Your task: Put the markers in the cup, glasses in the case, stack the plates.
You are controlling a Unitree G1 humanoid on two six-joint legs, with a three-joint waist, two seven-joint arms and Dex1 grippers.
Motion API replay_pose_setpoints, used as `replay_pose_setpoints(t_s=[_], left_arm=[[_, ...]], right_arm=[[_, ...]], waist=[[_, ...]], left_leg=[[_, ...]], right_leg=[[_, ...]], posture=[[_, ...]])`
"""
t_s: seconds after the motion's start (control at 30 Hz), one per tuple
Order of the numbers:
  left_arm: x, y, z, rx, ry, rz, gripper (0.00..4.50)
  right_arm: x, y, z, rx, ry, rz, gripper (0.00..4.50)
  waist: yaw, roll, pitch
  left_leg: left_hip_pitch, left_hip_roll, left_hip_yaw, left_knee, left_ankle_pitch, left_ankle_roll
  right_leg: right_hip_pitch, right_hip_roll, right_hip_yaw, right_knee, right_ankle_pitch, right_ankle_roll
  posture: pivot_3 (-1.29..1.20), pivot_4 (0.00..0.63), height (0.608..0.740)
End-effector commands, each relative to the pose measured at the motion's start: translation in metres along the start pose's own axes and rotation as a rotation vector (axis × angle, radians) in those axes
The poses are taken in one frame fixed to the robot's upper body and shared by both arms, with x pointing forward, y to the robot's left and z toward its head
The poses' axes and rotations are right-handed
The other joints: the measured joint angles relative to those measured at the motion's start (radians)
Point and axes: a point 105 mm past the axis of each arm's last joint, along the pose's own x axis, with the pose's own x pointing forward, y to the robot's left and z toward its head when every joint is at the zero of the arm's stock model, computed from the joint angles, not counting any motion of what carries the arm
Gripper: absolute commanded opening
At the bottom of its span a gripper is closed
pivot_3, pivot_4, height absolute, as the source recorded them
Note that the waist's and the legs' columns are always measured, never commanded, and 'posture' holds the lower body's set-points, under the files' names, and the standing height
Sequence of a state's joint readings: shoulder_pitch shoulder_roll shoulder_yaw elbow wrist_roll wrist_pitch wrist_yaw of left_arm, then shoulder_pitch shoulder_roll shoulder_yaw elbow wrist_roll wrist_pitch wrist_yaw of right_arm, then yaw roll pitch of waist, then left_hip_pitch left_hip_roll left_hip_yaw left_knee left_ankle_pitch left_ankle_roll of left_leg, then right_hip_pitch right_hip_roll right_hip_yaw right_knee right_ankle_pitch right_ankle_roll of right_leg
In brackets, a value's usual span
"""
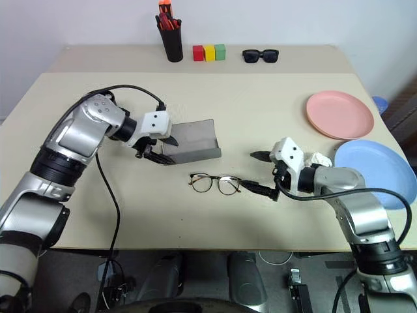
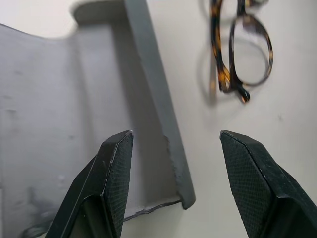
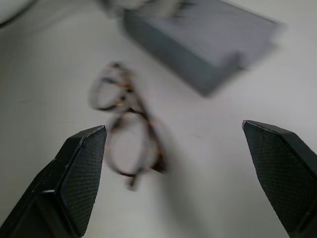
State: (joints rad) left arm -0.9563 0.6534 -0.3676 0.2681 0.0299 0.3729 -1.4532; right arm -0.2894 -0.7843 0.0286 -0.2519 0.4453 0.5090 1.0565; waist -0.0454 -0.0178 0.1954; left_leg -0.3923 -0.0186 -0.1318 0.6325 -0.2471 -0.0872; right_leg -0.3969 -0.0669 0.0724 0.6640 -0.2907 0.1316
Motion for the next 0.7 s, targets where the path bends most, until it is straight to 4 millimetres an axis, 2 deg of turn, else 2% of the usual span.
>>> replay_pose_setpoints(t_s=[0.03, 0.13, 0.23, 0.37, 0.47, 0.57, 0.7], left_arm=[[-0.029, 0.011, 0.03, 0.052, -0.074, 0.097, 2.83], [-0.04, 0.006, 0.032, 0.091, -0.073, 0.154, 2.83], [-0.042, -0.013, 0.024, 0.122, -0.065, 0.203, 2.83], [-0.033, -0.058, 0.014, 0.115, -0.204, 0.304, 2.83], [-0.028, -0.084, 0.0, 0.083, -0.247, 0.417, 2.83], [-0.026, -0.093, -0.01, 0.023, -0.259, 0.534, 2.83], [-0.022, -0.109, -0.029, -0.094, -0.235, 0.594, 2.83]], right_arm=[[0.007, 0.007, 0.01, -0.029, 0.042, 0.122, 4.5], [0.016, 0.01, 0.012, -0.025, 0.086, 0.193, 4.5], [0.022, 0.012, 0.009, -0.029, 0.146, 0.247, 4.5], [0.025, 0.01, 0.0, -0.022, 0.225, 0.292, 4.5], [0.031, 0.005, -0.004, -0.035, 0.241, 0.299, 4.5], [0.036, 0.0, -0.006, -0.047, 0.244, 0.305, 4.5], [0.047, -0.007, -0.001, -0.067, 0.233, 0.318, 4.5]], waist=[[0.0, 0.0, 0.0], [-0.002, 0.0, 0.0], [-0.011, 0.0, 0.0], [-0.018, 0.0, 0.0], [-0.011, 0.0, 0.0], [0.006, 0.0, 0.0], [0.004, 0.0, 0.0]], left_leg=[[0.0, 0.0, 0.0, 0.0, 0.0, 0.0], [0.0, 0.0, 0.0, 0.0, 0.0, 0.0], [0.0, 0.0, 0.0, -0.001, 0.0, 0.0], [0.0, 0.001, 0.0, -0.001, 0.0, 0.0], [-0.001, 0.001, 0.0, 0.0, 0.0, 0.0], [0.001, 0.001, 0.0, 0.0, 0.0, 0.0], [0.002, 0.0, 0.001, 0.001, 0.0, 0.001]], right_leg=[[0.0, 0.0, 0.0, 0.0, 0.0, 0.0], [0.0, 0.0, 0.0, -0.001, 0.0, 0.0], [0.0, 0.0, 0.0, -0.001, 0.0, 0.0], [-0.001, -0.001, 0.001, -0.002, 0.0, 0.0], [0.0, -0.001, 0.0, -0.002, 0.0, 0.0], [0.0, -0.001, 0.0, -0.002, 0.001, -0.001], [0.003, -0.001, 0.0, -0.003, 0.001, -0.002]], posture=[[0.0, 0.15, 0.74], [0.0, 0.15, 0.74], [0.0, 0.15, 0.74], [0.0, 0.15, 0.74], [0.0, 0.15, 0.74], [0.0, 0.15, 0.74], [0.0, 0.15, 0.74]])
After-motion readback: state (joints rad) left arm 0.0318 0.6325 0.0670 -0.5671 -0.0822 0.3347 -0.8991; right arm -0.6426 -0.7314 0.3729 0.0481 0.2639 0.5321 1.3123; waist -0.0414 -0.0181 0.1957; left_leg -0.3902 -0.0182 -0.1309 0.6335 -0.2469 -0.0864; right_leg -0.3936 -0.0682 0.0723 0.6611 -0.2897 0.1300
